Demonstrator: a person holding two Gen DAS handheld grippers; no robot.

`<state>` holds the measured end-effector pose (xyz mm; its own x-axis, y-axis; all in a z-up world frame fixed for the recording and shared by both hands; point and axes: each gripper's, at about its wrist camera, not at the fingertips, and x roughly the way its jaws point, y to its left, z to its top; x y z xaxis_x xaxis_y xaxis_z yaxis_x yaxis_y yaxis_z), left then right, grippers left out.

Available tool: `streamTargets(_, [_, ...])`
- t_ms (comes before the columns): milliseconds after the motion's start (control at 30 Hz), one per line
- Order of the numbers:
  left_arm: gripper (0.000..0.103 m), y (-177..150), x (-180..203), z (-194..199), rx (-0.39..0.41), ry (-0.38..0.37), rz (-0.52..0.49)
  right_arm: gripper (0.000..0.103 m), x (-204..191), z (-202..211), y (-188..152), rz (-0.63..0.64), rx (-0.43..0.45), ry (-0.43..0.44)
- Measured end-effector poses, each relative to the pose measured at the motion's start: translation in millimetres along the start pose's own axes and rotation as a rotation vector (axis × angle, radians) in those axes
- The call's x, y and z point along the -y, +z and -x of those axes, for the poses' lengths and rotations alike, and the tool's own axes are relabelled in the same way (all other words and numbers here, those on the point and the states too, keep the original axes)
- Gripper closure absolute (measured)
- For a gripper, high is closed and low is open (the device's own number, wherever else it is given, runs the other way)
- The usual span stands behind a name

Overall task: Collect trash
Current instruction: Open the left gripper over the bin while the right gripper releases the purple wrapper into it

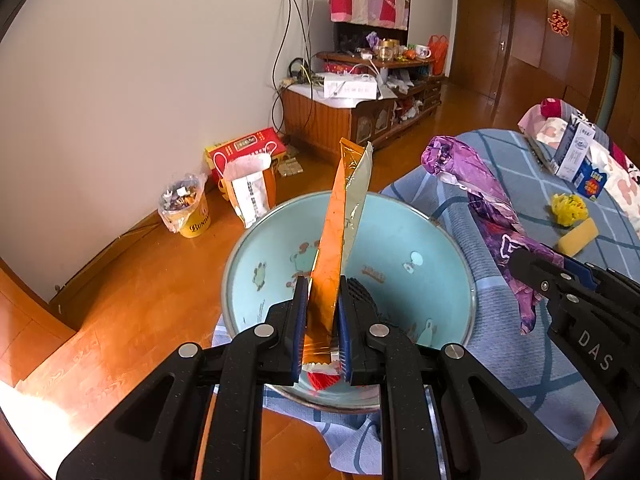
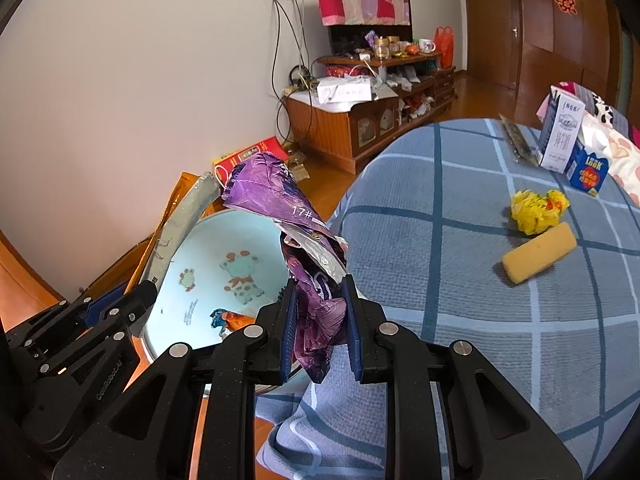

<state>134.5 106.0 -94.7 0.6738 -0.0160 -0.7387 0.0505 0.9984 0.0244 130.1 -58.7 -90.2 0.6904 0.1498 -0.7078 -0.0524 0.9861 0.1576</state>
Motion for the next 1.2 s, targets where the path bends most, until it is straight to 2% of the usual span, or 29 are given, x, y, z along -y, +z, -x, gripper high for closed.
streamTargets(467, [0.089, -2, 1, -43, -0.099, 0.002, 0.003, 0.080, -6, -44, 4, 0.015, -0.084, 0.019])
streamTargets(600, [0.089, -3, -1, -47, -0.111, 0.012, 0.003, 0.075, -9, -55, 5, 0.024, -0.120, 0.049])
streamTargets(700, [0.086, -3, -4, -48, -0.117, 0.020, 0.014, 0.065, -14, -57, 6, 0.044, -0.125, 0.064])
streamTargets(800, [0.084, -2, -7, -47, -0.116, 0.027, 0.022, 0.063, -15, -52, 7, 0.040, -0.113, 0.075])
streamTargets(867, [0.066, 0, -9, -44, -0.111, 0.032, 0.032, 0.062, -15, -48, 9, 0.045, -0.104, 0.076])
streamTargets(933, [0.054, 0, -11, -40, -0.102, 0.044, 0.040, 0.059, -14, -39, 10, 0.043, -0.082, 0.069])
streamTargets(1000, [0.049, 1, -13, -36, -0.090, 0.054, 0.048, 0.055, -12, -32, 11, 0.040, -0.062, 0.063])
streamTargets(1067, [0.037, 2, -14, -31, -0.079, 0.067, 0.060, 0.047, -9, -23, 13, 0.034, -0.035, 0.058])
streamTargets(1100, [0.026, 3, -13, -27, -0.068, 0.080, 0.067, 0.040, -6, -15, 12, 0.027, -0.007, 0.055])
streamTargets(1133, [0.020, 4, -13, -23, -0.057, 0.092, 0.071, 0.032, -4, -10, 11, 0.022, 0.015, 0.048])
streamTargets(1200, [0.017, 6, -11, -16, -0.038, 0.106, 0.071, 0.024, 1, 3, 10, 0.008, 0.068, 0.017])
